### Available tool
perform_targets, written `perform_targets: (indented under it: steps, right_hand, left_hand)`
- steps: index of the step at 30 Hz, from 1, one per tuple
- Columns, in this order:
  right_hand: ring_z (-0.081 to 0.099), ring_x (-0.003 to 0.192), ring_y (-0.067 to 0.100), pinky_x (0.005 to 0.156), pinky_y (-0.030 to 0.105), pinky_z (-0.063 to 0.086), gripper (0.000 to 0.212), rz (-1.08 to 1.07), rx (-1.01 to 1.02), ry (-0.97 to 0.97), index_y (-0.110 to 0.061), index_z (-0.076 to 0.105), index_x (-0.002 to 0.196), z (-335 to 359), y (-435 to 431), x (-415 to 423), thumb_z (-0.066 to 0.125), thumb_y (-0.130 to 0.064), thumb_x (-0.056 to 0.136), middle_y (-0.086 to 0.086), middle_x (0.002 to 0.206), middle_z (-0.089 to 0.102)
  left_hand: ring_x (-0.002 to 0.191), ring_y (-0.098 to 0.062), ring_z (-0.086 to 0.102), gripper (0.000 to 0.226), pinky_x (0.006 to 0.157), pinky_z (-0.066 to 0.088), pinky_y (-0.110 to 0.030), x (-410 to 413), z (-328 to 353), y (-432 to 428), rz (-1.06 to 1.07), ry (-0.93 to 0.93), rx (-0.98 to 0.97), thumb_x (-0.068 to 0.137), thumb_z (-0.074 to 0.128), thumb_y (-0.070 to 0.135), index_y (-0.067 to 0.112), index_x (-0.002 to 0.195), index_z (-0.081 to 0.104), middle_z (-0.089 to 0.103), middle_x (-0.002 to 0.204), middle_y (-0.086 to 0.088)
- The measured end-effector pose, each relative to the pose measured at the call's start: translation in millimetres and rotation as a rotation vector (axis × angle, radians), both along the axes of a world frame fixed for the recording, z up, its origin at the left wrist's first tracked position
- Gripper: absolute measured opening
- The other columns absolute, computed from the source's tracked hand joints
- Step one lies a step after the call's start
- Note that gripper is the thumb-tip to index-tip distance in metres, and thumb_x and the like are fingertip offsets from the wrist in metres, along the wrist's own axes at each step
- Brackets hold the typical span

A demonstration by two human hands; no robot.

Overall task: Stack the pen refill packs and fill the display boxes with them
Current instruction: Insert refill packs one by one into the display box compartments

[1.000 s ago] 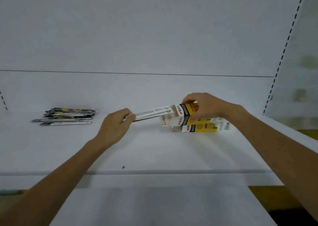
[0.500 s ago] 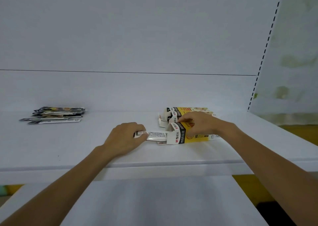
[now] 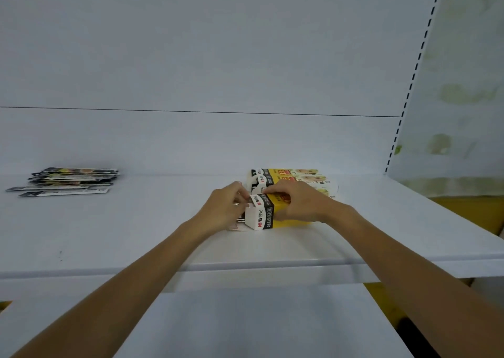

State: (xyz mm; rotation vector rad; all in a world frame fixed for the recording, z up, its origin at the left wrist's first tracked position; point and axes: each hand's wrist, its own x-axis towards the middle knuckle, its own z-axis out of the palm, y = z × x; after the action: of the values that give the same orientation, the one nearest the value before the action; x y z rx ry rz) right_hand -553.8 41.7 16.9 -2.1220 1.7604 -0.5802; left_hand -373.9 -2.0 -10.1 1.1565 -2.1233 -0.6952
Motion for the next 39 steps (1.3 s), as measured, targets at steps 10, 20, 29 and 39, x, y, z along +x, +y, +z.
perform_targets:
  steps: [10, 20, 29, 39]
  right_hand:
    - [0.045, 0.112, 0.014, 0.086, 0.023, 0.032, 0.055, 0.032, -0.165, 0.099, -0.022, 0.052, 0.130, -9, -1, 1, 0.070, -0.024, 0.077, -0.001, 0.123, 0.053]
    - [0.048, 0.099, 0.010, 0.075, 0.015, 0.036, 0.048, -0.003, -0.189, -0.011, -0.018, 0.057, 0.124, -5, 6, -4, 0.070, -0.017, 0.078, -0.001, 0.118, 0.057]
    - [0.051, 0.107, 0.005, 0.086, 0.015, 0.040, 0.055, 0.021, -0.129, -0.175, -0.021, 0.055, 0.125, 0, 7, -13, 0.074, -0.014, 0.074, -0.007, 0.115, 0.056]
    - [0.039, 0.124, 0.012, 0.104, 0.035, 0.035, 0.086, 0.124, 0.105, 0.084, -0.040, 0.031, 0.140, 2, 3, -15, 0.075, -0.050, 0.067, -0.012, 0.137, 0.043]
  left_hand:
    - [0.087, -0.013, 0.055, 0.029, 0.079, 0.045, -0.033, 16, -6, 5, 0.044, -0.106, -0.227, 0.072, 0.074, 0.042, 0.025, 0.095, 0.069, 0.060, 0.089, 0.004]
    - [0.103, -0.005, 0.055, 0.058, 0.081, 0.041, -0.015, 0, -15, 2, -0.018, 0.056, -0.149, 0.065, 0.082, 0.035, 0.020, 0.115, 0.055, 0.057, 0.112, 0.009]
    - [0.102, 0.005, 0.054, 0.063, 0.080, 0.044, -0.009, -10, -9, 8, -0.109, 0.171, -0.112, 0.069, 0.080, 0.021, 0.030, 0.122, 0.048, 0.056, 0.114, 0.015]
    - [0.103, -0.003, 0.057, 0.085, 0.076, 0.045, -0.013, -21, -8, 7, -0.146, 0.158, -0.047, 0.060, 0.082, 0.023, 0.029, 0.130, 0.035, 0.045, 0.119, 0.008]
